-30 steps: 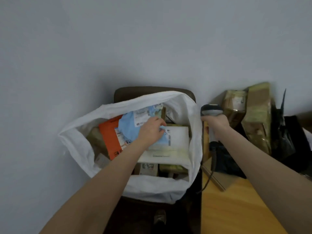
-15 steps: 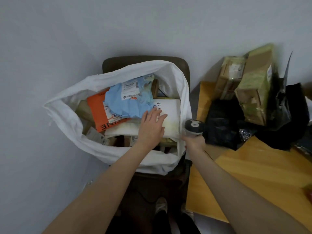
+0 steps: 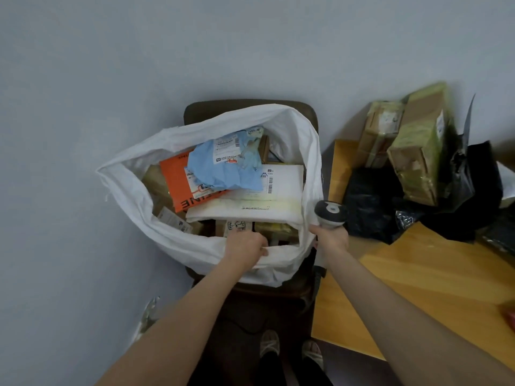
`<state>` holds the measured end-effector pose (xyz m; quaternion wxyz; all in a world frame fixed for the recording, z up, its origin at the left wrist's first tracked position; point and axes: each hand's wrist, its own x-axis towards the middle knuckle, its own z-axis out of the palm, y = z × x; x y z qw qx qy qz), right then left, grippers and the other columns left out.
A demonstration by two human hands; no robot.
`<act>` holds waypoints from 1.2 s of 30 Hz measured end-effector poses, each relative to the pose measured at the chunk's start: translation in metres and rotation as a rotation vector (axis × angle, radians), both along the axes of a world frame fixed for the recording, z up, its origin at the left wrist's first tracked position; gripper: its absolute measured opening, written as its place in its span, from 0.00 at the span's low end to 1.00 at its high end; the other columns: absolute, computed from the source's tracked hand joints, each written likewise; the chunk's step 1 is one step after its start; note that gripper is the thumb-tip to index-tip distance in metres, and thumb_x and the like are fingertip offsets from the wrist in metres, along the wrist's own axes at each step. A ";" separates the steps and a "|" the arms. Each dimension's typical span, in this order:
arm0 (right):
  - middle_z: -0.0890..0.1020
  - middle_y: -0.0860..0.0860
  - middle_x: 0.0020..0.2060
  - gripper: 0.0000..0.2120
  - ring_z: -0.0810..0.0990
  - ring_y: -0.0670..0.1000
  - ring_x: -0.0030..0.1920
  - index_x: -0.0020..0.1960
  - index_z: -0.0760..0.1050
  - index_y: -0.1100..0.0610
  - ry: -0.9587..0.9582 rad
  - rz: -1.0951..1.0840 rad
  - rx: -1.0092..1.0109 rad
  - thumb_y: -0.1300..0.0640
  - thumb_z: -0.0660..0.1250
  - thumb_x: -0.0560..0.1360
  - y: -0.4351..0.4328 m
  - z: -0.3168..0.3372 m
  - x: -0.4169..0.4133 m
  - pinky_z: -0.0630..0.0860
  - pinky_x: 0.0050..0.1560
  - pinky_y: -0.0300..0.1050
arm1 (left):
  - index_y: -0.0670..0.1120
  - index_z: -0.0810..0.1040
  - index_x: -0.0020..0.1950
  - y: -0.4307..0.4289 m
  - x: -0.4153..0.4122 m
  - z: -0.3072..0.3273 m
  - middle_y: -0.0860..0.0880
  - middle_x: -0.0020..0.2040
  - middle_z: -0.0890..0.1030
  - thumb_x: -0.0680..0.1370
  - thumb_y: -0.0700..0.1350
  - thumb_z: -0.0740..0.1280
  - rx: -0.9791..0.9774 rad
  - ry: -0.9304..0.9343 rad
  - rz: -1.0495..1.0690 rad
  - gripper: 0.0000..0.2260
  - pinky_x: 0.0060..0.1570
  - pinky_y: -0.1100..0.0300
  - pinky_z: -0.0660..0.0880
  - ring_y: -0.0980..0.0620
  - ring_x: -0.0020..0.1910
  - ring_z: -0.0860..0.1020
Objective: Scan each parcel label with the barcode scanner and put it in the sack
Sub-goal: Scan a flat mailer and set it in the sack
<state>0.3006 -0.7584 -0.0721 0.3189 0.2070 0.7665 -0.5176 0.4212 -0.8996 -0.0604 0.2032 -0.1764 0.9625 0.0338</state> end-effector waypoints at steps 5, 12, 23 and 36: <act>0.77 0.58 0.65 0.38 0.76 0.61 0.63 0.71 0.68 0.60 0.131 0.118 0.044 0.49 0.78 0.67 0.004 0.032 -0.003 0.74 0.63 0.56 | 0.55 0.83 0.55 -0.021 0.008 0.044 0.57 0.53 0.83 0.79 0.54 0.64 0.056 0.351 0.078 0.10 0.53 0.61 0.67 0.56 0.54 0.78; 0.77 0.59 0.63 0.40 0.76 0.61 0.62 0.69 0.69 0.61 0.041 0.123 0.011 0.48 0.80 0.64 -0.018 0.050 0.006 0.74 0.62 0.53 | 0.50 0.85 0.42 -0.027 0.019 0.063 0.53 0.37 0.81 0.74 0.49 0.69 0.126 0.699 0.058 0.06 0.40 0.61 0.63 0.50 0.40 0.79; 0.78 0.52 0.58 0.24 0.76 0.55 0.60 0.66 0.72 0.60 0.252 -0.020 -0.213 0.63 0.72 0.71 -0.048 0.109 -0.009 0.70 0.57 0.43 | 0.50 0.85 0.49 -0.039 0.025 0.067 0.53 0.45 0.84 0.75 0.53 0.65 0.264 0.688 0.289 0.13 0.51 0.51 0.75 0.52 0.46 0.80; 0.78 0.59 0.61 0.32 0.75 0.63 0.62 0.68 0.69 0.59 0.284 0.061 0.027 0.51 0.77 0.68 -0.072 0.103 -0.010 0.72 0.63 0.59 | 0.43 0.59 0.75 -0.163 0.078 0.088 0.38 0.70 0.65 0.75 0.57 0.68 0.078 0.673 1.072 0.35 0.63 0.44 0.67 0.39 0.69 0.64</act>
